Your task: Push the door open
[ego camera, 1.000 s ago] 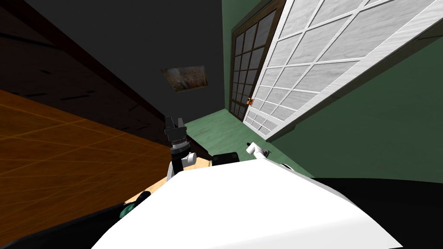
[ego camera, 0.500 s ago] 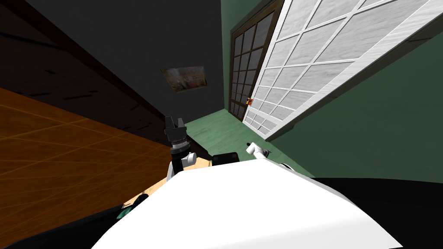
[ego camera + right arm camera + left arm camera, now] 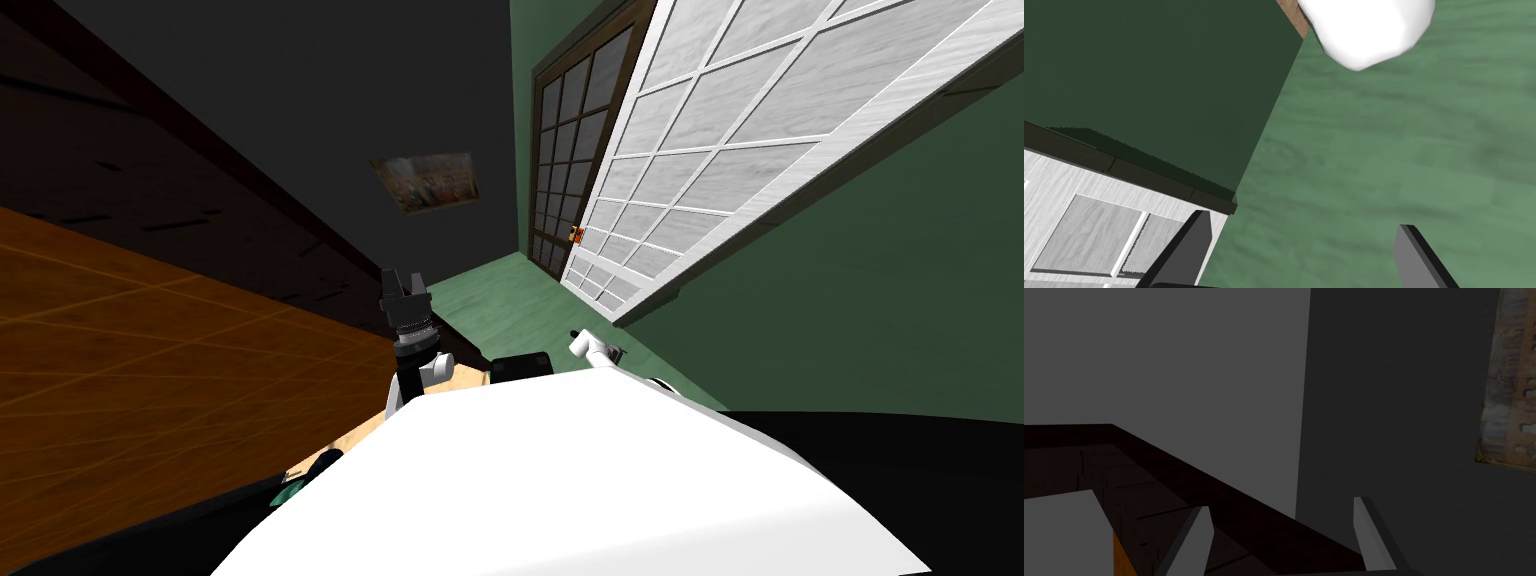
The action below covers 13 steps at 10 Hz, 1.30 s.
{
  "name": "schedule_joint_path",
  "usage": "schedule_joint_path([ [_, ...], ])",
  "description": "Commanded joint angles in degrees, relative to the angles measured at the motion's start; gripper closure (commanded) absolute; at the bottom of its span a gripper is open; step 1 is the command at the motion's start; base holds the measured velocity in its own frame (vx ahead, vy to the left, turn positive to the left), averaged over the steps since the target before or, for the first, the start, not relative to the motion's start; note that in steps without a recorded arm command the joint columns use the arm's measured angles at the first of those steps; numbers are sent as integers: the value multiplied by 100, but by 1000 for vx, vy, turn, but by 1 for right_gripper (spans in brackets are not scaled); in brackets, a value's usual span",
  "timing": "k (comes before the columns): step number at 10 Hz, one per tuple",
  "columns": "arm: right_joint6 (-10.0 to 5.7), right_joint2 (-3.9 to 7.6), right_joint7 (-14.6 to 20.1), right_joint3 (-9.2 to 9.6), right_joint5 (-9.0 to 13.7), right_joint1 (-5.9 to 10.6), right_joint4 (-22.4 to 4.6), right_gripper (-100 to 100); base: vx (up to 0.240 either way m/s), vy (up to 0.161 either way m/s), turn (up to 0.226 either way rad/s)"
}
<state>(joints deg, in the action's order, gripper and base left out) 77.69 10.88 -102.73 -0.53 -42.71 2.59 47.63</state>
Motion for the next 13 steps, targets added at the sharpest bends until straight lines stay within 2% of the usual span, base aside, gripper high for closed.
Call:
schedule_joint_path([
  [1, -6, 15, -17, 57, -15, 35, -87, -100, -6, 5, -15],
  [12, -7, 19, -21, 70, -18, 43, -106, -100, -8, 3, -6],
  [13, -13, 34, -39, 131, -34, 82, -199, -100, -26, 24, -78],
])
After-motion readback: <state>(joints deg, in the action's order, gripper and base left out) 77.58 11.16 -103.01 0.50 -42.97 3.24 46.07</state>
